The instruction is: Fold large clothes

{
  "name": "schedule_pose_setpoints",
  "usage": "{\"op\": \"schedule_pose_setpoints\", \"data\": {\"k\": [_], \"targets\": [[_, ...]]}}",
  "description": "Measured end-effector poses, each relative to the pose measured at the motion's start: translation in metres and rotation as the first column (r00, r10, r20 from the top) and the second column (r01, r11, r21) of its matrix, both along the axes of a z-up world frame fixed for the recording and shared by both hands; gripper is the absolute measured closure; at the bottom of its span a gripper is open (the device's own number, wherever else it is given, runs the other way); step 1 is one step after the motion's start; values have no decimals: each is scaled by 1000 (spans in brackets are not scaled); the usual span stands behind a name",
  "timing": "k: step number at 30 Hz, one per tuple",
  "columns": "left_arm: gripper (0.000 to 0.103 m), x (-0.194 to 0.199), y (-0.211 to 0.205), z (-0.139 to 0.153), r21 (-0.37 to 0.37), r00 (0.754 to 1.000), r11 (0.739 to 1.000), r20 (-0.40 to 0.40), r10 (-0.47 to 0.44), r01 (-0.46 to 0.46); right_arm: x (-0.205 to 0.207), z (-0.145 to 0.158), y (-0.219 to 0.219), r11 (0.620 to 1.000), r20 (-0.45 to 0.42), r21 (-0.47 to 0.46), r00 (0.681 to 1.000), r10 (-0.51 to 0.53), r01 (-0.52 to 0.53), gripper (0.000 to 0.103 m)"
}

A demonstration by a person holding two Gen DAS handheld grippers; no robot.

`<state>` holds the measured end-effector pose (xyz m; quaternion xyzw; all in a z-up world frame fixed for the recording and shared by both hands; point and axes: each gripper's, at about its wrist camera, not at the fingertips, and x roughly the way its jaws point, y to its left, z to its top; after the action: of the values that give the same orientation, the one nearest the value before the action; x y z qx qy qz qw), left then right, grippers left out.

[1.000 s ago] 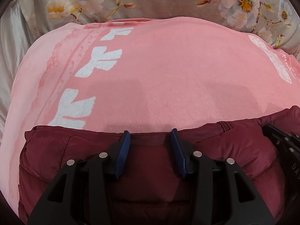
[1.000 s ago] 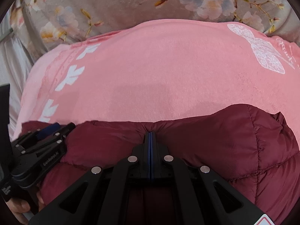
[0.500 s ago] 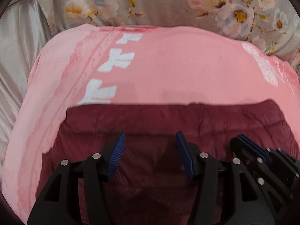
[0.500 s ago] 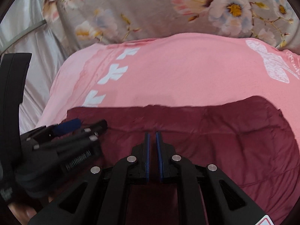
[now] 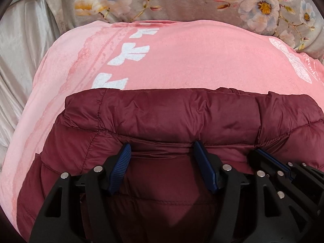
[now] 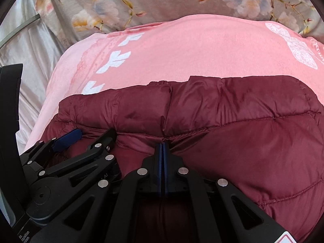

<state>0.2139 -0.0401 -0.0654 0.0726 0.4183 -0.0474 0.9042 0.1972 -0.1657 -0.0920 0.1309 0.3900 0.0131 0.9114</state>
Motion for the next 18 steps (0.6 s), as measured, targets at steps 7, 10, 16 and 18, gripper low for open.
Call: {"op": "schedule_pose_setpoints", "data": {"k": [7,10,16,18], "targets": [[40,0,-1,-1,-6,1000,1000,8,4,-4,-1,-2,-2,1000,2,11,1000,1,-1,102],[40,-6,10,8,-56,1000,998,-11,-9,8,-23,11,1,1000,35,-10,999,-14,14,97],[40,-58,37,29,-73,999,996,-11,-43,42,-81,19,34,995,24,-54,996,84,-83,93],[40,-71,42,20,-42,999,998,-29,-42,41,-87,14,38,995,14,-54,997,79,-79,93]]}}
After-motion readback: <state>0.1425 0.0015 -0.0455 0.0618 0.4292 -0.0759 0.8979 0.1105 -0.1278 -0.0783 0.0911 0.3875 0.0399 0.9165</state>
